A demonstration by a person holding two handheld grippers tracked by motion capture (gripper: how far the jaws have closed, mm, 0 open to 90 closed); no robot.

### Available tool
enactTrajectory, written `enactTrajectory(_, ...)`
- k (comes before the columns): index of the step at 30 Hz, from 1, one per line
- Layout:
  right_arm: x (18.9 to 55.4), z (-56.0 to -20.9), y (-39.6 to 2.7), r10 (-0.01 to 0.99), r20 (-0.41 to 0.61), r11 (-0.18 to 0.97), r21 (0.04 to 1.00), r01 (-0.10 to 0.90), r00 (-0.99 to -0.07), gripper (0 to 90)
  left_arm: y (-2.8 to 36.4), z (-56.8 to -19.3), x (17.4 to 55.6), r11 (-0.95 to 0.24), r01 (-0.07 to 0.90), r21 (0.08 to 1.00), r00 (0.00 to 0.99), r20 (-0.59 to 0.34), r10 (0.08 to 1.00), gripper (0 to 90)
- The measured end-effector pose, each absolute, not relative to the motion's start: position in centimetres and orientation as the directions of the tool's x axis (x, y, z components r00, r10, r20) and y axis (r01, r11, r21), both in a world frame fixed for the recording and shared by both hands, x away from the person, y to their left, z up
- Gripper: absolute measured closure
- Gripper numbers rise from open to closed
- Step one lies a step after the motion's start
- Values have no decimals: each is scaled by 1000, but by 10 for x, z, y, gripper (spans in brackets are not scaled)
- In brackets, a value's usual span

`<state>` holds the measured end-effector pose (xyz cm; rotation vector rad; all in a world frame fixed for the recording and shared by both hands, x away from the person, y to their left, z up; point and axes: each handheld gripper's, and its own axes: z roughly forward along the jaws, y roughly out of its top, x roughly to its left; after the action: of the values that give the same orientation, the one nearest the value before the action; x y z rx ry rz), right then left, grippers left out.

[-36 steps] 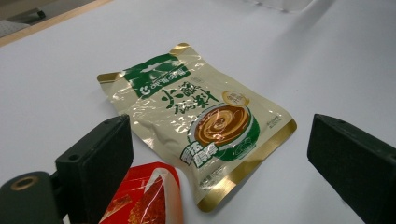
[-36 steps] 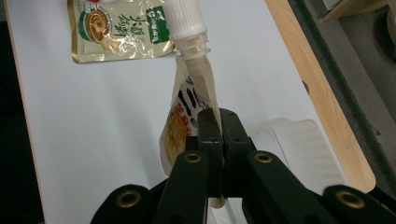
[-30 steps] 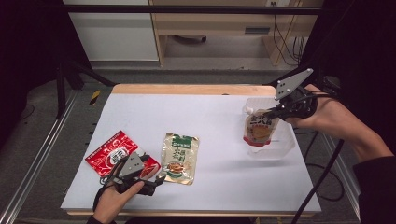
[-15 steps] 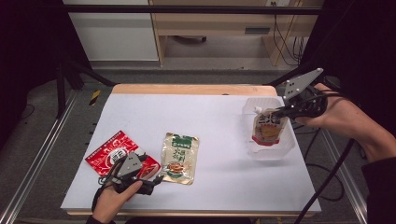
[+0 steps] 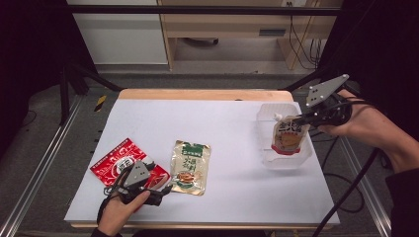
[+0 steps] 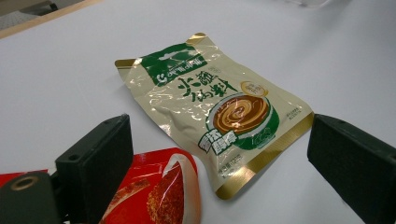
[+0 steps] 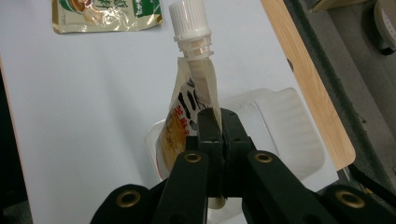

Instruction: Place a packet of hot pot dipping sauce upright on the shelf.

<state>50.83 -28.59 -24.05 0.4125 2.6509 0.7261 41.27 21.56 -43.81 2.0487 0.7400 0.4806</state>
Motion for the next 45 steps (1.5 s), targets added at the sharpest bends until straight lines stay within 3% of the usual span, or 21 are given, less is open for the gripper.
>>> enactTrajectory(45,520,-320,-288,372,-157,816,524,242,-915,893,215,-442,414,-445,333,832,751,52,659,69)
